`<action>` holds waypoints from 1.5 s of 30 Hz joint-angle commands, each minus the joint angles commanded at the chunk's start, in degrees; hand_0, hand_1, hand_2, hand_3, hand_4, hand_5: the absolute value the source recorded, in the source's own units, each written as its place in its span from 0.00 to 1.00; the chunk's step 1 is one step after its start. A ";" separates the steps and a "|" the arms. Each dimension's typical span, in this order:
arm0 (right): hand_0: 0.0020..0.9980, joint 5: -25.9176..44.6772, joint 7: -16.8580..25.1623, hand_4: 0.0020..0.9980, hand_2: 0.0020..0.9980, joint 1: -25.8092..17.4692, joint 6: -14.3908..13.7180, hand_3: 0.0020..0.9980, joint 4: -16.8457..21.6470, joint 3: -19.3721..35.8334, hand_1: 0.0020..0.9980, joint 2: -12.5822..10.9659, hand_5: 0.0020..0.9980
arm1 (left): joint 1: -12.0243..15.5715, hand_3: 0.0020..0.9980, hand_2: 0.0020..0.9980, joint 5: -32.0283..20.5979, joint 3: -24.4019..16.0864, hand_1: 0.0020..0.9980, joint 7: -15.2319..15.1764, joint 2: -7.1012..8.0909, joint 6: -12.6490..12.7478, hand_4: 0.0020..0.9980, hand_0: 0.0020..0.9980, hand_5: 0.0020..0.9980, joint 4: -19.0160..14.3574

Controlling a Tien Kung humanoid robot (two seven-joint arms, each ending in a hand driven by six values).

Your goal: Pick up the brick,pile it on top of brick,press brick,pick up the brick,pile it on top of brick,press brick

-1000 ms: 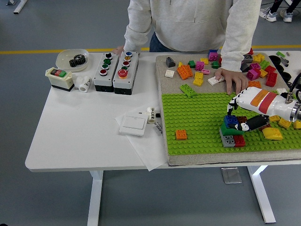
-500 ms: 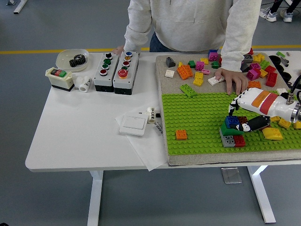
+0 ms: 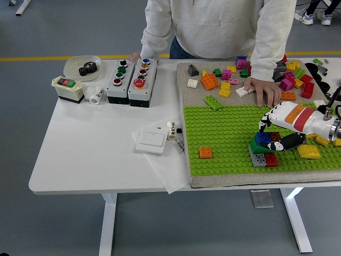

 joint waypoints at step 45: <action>0.54 -0.73 0.00 0.75 0.60 0.05 0.71 0.52 -0.20 1.20 0.55 -0.20 0.47 | -0.25 0.60 0.75 0.03 0.27 0.74 -0.03 0.07 -0.15 0.66 0.75 0.59 -0.02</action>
